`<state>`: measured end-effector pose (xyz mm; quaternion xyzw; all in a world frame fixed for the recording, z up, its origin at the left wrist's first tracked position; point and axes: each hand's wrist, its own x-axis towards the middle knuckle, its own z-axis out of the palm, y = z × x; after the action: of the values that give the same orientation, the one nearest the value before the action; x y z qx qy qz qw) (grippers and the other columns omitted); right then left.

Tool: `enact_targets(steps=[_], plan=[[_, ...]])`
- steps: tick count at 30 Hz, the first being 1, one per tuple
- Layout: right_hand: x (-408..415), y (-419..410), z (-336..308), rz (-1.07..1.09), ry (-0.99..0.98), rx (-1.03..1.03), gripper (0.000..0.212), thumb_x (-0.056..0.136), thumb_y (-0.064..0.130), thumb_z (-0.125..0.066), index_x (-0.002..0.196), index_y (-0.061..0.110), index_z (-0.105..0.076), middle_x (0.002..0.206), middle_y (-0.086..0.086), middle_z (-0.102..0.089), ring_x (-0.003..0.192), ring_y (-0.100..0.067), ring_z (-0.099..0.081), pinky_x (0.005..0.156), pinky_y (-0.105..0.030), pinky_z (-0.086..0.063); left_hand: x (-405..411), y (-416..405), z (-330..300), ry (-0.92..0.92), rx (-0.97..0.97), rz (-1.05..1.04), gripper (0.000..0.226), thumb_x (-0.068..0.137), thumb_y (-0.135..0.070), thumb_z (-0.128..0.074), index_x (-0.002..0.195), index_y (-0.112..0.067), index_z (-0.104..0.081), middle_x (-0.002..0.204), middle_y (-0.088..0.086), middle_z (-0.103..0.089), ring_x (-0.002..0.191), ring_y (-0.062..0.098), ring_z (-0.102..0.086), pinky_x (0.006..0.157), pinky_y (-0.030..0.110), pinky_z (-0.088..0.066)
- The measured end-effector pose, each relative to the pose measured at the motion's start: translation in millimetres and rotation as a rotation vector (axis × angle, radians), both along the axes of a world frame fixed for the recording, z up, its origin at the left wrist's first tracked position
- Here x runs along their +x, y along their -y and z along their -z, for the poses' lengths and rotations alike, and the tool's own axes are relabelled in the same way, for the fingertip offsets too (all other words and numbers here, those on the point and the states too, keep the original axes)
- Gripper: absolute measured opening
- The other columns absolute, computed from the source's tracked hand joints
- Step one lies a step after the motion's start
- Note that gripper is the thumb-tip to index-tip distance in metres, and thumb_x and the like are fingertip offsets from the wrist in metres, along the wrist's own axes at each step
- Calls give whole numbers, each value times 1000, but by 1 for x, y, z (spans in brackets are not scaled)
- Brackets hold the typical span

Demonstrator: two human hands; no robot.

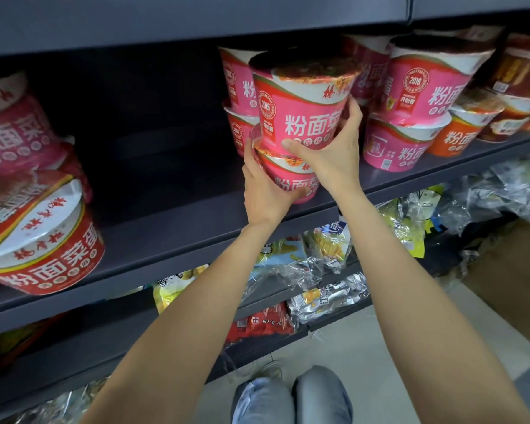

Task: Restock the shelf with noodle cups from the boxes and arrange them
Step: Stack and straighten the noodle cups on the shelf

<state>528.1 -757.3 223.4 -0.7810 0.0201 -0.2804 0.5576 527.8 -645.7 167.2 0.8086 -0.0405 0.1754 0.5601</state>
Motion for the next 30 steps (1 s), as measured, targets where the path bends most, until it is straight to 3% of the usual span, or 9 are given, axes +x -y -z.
enact_targets(steps=[10,13,17,22,26,30], plan=[[-7,-5,-1,-4,-3,-34,125,52,59,-83,149,24,-12,145,-2,-34,132,-17,-39,107,-47,-40,-5,10,1,25,-10,-37,132,53,-36,-92,150,-26,-2,144,6,-32,129,25,-43,99,45,-45],[-12,10,4,-145,-32,86,117,64,45,-84,151,25,-8,152,-4,-28,138,-15,-33,111,-43,-37,0,4,6,7,-13,27,134,55,-29,-92,151,-23,2,145,9,-28,133,24,-35,107,36,-36],[-16,33,7,-159,-51,154,96,80,30,-77,152,21,-13,155,-6,-28,141,-12,-29,112,-32,-32,9,-16,8,-75,-60,134,139,55,-41,-89,150,-27,11,152,9,-24,139,19,-32,114,45,-31],[-3,25,-1,-229,-83,38,109,70,35,-84,152,20,-14,149,0,-39,133,-12,-41,109,-40,-40,18,-18,-3,-145,58,147,121,61,-32,-89,151,-17,-10,146,10,-21,136,24,-33,113,36,-30],[1,25,1,-193,-70,35,109,66,36,-86,150,19,-19,147,0,-42,130,-13,-44,107,-40,-42,18,-12,-3,-139,9,166,111,64,-24,-88,147,-12,-17,147,9,-28,133,20,-37,108,25,-30],[4,23,1,-194,-72,29,108,65,36,-87,149,18,-20,146,0,-43,130,-12,-45,106,-39,-43,12,-7,4,-100,-66,119,106,64,-21,-88,146,-11,-21,141,5,-44,129,17,-45,108,36,-40]])
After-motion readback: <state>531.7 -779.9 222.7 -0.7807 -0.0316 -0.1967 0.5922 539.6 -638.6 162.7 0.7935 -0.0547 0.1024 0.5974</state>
